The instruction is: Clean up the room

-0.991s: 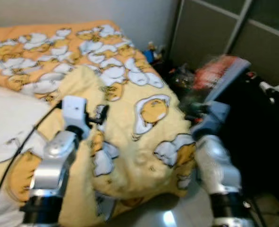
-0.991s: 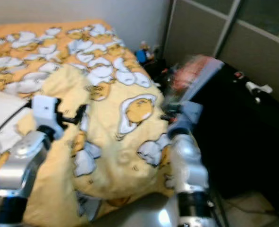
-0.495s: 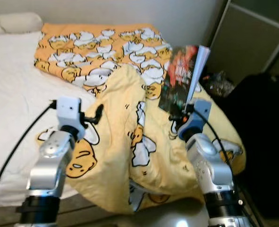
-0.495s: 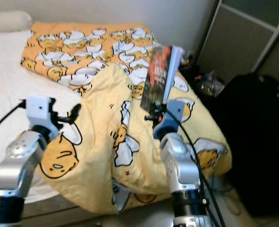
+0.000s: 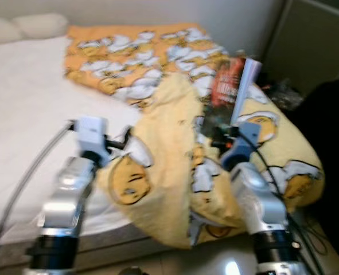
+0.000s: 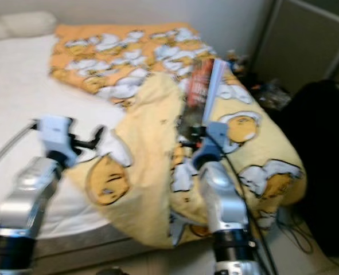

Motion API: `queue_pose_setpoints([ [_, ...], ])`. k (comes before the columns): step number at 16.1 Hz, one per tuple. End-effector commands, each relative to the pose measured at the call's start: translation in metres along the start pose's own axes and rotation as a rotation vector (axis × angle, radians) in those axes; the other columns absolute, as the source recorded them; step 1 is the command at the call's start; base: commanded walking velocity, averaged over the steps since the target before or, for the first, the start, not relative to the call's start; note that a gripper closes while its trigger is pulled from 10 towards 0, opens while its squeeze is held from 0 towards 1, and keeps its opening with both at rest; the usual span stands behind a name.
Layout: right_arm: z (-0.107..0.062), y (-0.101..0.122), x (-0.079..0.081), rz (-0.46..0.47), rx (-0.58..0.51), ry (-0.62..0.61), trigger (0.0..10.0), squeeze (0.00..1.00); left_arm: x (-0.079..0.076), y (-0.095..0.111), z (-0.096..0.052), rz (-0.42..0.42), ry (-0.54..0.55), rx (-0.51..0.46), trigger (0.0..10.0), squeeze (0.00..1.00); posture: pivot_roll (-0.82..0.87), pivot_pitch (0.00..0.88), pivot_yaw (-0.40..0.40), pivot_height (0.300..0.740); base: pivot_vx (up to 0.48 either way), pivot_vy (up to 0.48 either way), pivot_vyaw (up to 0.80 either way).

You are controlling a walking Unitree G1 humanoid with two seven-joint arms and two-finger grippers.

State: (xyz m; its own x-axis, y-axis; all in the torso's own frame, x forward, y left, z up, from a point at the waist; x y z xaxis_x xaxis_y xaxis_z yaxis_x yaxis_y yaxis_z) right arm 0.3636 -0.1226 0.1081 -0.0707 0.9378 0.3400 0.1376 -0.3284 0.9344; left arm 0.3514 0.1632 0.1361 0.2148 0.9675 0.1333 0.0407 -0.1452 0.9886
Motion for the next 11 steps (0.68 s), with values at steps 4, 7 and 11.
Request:
queue_pose_setpoints([
  [4,0.0029,0.0133,0.0033,-0.010,-0.040,0.003,10.0,0.00,0.0099,0.0037,0.0013,0.018,0.021,-0.003,10.0,0.00,0.08,0.000,-0.024,0.740,0.000,0.363,0.00],
  [7,0.0043,0.0144,0.0029,-0.011,-0.041,0.000,10.0,0.00,0.0108,0.0046,0.0032,0.018,0.024,-0.003,10.0,0.00,0.08,0.000,-0.021,0.740,0.000,0.364,0.00],
  [11,0.0046,0.0148,0.0022,-0.021,-0.042,-0.006,10.0,0.00,0.0119,0.0042,0.0043,0.016,0.025,-0.002,10.0,0.00,0.08,0.000,-0.018,0.740,0.000,0.366,0.00],
])
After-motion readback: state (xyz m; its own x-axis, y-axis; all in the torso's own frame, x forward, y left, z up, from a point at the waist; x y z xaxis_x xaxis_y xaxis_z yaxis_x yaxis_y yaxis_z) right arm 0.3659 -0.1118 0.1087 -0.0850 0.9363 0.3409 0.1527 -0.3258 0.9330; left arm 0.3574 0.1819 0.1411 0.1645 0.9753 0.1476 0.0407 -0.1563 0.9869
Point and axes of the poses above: a point about 5 cm out from each wrist's last joint towards the gripper, its own z axis pointing out of the wrist towards the gripper, its own y axis along the axis of the wrist's last joint, x = y × z, the point moved 5 cm from there along z, pointing out of the wrist towards the gripper, and after that the axes turned 4 degrees about z, right-handed, at the moved point
